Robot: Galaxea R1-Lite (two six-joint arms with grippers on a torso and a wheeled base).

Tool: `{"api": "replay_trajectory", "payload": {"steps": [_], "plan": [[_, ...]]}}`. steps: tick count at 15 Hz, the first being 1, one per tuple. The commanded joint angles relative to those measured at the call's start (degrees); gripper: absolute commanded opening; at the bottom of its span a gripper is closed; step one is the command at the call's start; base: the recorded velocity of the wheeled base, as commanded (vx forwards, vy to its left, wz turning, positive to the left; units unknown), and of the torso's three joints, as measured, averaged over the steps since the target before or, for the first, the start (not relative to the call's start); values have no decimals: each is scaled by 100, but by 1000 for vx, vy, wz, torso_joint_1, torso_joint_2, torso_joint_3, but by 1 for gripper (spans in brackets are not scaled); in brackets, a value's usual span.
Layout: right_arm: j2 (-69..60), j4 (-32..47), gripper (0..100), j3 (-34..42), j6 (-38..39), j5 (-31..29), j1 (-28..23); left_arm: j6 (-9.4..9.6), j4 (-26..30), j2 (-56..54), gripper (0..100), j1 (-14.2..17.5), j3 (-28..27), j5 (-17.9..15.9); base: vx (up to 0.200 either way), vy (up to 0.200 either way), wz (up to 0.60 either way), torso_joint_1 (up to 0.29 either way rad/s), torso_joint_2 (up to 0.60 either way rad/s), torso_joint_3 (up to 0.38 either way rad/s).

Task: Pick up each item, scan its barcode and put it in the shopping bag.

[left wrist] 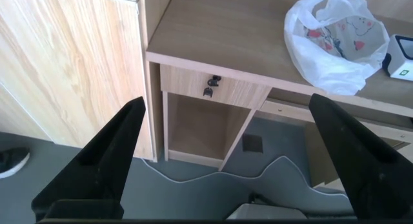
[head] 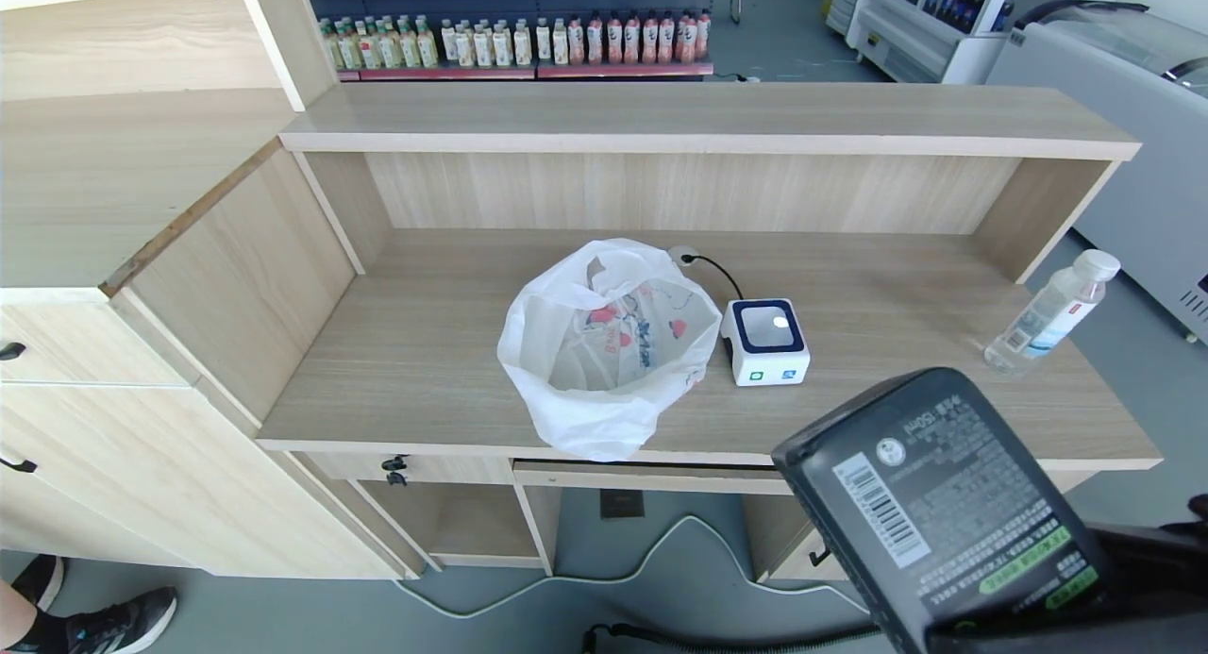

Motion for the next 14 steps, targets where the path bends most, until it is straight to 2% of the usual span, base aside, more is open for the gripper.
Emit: {"api": "replay_trajectory", "payload": {"steps": [1,4,7,10,14], "plan": [[-37,-117,0,-35,-21,60,169,-3,-3,-2,100,0,2,1,0,0,0,0,0,0],[7,-179,0,-27,-338,78,222,-3,-3,-2,100,0,2,1,0,0,0,0,0,0],[16,-284,0,-53,-373,78,222,-3,-3,-2,100,0,2,1,0,0,0,0,0,0],[-19,-856,0,-44,-434,87,204,-3,-3,-2,100,0,2,1,0,0,0,0,0,0],[-37,-864,0,-9,-443,104,204,-3,-3,-2,100,0,2,1,0,0,0,0,0,0]]}}
